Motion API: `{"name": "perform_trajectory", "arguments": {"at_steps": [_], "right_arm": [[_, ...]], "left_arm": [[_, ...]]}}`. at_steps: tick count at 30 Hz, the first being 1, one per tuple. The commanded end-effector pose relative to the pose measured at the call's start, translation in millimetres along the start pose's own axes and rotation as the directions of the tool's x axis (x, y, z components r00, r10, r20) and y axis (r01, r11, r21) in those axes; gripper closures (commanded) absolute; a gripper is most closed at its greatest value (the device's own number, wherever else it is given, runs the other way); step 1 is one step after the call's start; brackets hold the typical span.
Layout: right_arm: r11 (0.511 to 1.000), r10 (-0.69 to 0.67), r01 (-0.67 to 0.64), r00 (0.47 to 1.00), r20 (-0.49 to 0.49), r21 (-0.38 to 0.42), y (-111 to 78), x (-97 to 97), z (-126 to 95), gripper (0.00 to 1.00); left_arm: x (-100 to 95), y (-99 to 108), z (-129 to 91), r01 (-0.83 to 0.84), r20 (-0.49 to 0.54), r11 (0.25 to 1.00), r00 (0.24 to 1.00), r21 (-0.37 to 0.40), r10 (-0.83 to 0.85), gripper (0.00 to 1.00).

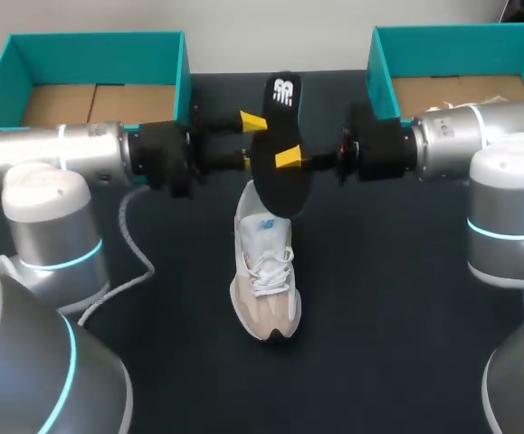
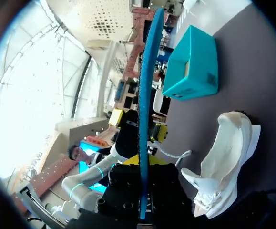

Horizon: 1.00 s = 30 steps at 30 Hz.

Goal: Take the shoe out of the shoebox, open the shoe tongue, remove and reinsert the insole, then place the shoe into the shoebox

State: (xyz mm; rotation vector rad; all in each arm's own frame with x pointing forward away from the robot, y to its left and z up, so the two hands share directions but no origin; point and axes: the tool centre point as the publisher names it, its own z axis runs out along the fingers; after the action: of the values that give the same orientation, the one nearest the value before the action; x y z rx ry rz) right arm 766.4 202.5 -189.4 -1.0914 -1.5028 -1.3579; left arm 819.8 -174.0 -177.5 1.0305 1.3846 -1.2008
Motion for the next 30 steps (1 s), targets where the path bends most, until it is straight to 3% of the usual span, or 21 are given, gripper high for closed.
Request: {"name": "perform_trajectory", "arguments": {"at_steps": [1,3,10,21,27,30], "right_arm": [[0.995,-0.099,0.099,0.995,0.020,-0.017,-1.0,5.2,-11,1.00],[0.988,-0.155,0.155,0.988,0.021,-0.012,1.6,4.0,-12,1.00],[0.959,-0.285,0.284,0.958,0.022,0.015,6.2,2.4,-12,1.00],[0.878,-0.479,0.479,0.877,0.032,0.010,9.2,9.5,-15,1.00],[0.845,-0.534,0.534,0.845,0.017,0.037,15.3,12.5,-12,1.00],[0.840,-0.541,0.540,0.841,0.005,0.046,18.1,12.6,-10,1.00]], "left_arm": [[-6.5,-4,-30,0.201,-0.168,0.979,0.965,-0.021,-0.202,0.00],[-3.4,-3,-42,0.365,-0.240,0.929,0.899,-0.058,-0.367,0.00],[14.1,4,-67,0.586,-0.352,0.776,0.693,-0.235,-0.630,0.00],[41.7,12,-86,0.744,-0.322,0.503,0.392,-0.440,-0.862,0.00],[55.2,8,-90,0.755,-0.299,0.414,0.296,-0.509,-0.907,0.00],[57.9,8,-91,0.746,-0.291,0.415,0.302,-0.520,-0.908,0.00]]}}
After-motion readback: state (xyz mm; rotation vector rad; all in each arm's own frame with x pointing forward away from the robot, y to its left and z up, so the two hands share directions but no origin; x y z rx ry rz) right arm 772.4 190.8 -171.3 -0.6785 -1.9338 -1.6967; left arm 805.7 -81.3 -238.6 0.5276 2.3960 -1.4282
